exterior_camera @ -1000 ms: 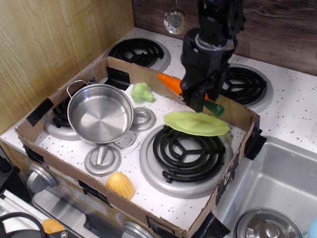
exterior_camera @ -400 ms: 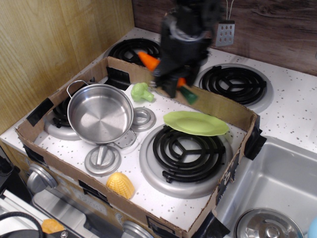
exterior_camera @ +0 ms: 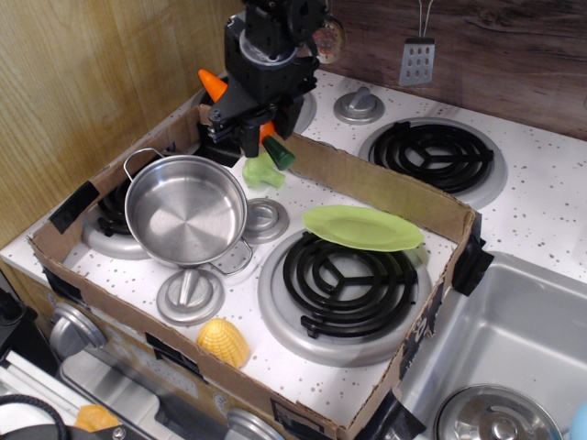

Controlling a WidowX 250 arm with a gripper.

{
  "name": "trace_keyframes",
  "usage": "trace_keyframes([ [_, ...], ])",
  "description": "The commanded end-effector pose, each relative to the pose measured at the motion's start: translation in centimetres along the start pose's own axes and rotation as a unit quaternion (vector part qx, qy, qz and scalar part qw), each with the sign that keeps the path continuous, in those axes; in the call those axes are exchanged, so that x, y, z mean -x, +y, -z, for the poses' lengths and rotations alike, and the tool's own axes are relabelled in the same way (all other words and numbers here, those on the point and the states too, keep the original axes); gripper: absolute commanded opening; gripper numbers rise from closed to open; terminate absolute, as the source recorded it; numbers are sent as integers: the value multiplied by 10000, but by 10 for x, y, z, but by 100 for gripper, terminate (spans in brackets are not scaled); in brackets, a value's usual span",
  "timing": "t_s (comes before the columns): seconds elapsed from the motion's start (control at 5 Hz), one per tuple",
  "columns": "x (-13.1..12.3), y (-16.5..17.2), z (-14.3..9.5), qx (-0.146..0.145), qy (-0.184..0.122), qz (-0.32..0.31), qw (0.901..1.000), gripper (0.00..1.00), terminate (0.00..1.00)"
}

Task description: Take carrot off plate

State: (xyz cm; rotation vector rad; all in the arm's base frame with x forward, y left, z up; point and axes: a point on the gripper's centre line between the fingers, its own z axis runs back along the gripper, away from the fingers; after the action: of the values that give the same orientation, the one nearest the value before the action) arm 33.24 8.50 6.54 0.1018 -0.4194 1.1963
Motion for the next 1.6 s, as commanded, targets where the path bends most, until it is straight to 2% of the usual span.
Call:
trace_keyframes([
  [0.0,-44,16,9,365,-171,59,9992,0,0],
  [0.2,-51,25,24,421,-141,89,9990,0,0],
  [0.6,-52,39,45,560,107,209,9982,0,0],
  [0.8,-50,42,46,604,-14,238,9979,100,0],
  [1.2,-61,38,18,516,-146,525,9972,100,0],
  [1.4,-66,27,-6,496,-423,645,9958,100,0],
])
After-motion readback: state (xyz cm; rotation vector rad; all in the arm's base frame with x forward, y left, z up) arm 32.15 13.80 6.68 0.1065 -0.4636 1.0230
